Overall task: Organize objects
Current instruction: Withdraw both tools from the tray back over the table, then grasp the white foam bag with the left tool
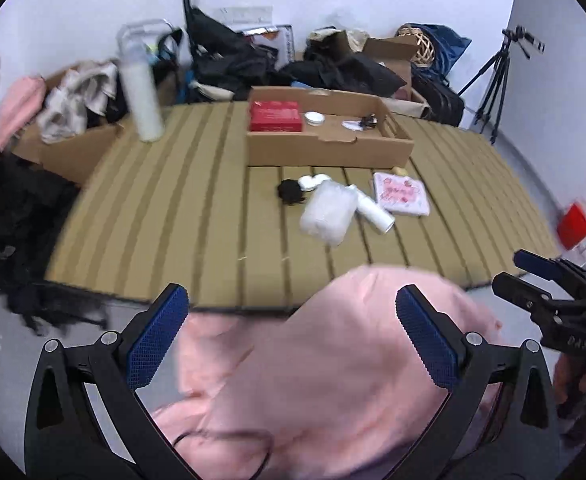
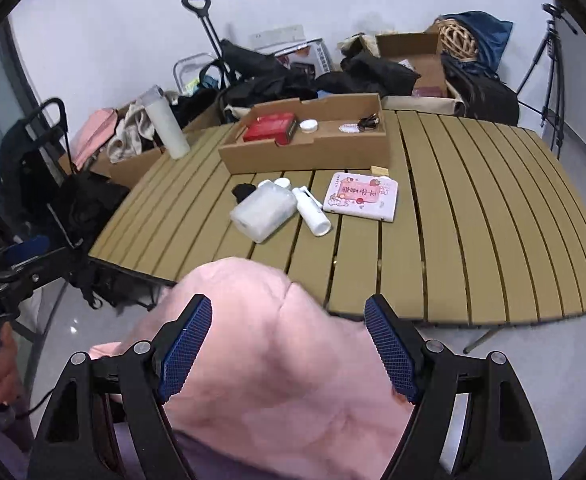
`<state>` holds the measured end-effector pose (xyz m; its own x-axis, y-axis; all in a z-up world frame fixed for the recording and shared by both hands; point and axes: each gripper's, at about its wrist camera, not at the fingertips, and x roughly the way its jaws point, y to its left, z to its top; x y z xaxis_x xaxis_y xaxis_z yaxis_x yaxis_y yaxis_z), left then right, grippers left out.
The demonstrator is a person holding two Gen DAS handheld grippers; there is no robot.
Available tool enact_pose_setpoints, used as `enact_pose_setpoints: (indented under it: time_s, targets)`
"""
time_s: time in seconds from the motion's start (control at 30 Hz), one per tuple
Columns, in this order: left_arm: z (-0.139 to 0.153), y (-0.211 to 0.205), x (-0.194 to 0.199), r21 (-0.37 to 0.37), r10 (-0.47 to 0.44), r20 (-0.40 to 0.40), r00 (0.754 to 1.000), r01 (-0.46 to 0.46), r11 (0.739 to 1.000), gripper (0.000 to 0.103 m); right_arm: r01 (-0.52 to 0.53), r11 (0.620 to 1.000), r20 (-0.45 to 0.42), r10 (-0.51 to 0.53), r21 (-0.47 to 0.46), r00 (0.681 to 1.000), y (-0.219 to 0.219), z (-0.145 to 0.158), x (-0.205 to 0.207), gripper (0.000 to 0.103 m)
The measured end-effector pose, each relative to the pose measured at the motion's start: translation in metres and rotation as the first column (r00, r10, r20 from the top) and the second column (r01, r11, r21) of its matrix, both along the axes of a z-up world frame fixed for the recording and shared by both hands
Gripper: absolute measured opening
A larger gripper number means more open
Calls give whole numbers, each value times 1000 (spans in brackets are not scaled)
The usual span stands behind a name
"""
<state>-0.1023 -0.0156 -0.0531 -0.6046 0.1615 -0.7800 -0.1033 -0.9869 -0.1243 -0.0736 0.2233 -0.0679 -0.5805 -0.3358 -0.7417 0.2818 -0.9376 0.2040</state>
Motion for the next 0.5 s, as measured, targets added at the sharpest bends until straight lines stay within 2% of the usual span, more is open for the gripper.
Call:
enact_pose_setpoints:
  time_s: [0.07,0.1,0.17,0.2,0.27,0.33,0.37,0.5]
  targets:
    - [-18,-1,-27,46,39,35,999,-41,998,98,-52,998,-46,51,-22,998,-2,1,-23,82]
    - [-31,-1,-46,74,57,66,996,-62,995,90,-71,997,-58,69,-31,996,-4,1,-37,81]
    - [-50,4,-71,89,64,126,990,-76,993,75,-69,997,-36,68,-33,997,-9,-7,-74,58]
    - [-60,8,-82,100,58,151,987,-73,992,69,-80,996,-9,80,-41,997,-13,-14,-95,53]
    - [-82,17,-102,90,52,197,979,-70,993,62,-102,994,49,104,-35,993,-25,-33,-137,44]
    - [-98,23,-117,98,35,229,973,-58,993,56,-136,990,75,138,-35,988,-40,-52,-169,43]
    - [-105,24,-123,126,27,236,971,-58,990,55,-155,987,108,158,-37,982,-50,-65,-188,43]
    - [-118,20,-137,221,18,252,968,-76,972,54,-200,978,163,207,-54,965,-75,-97,-222,43]
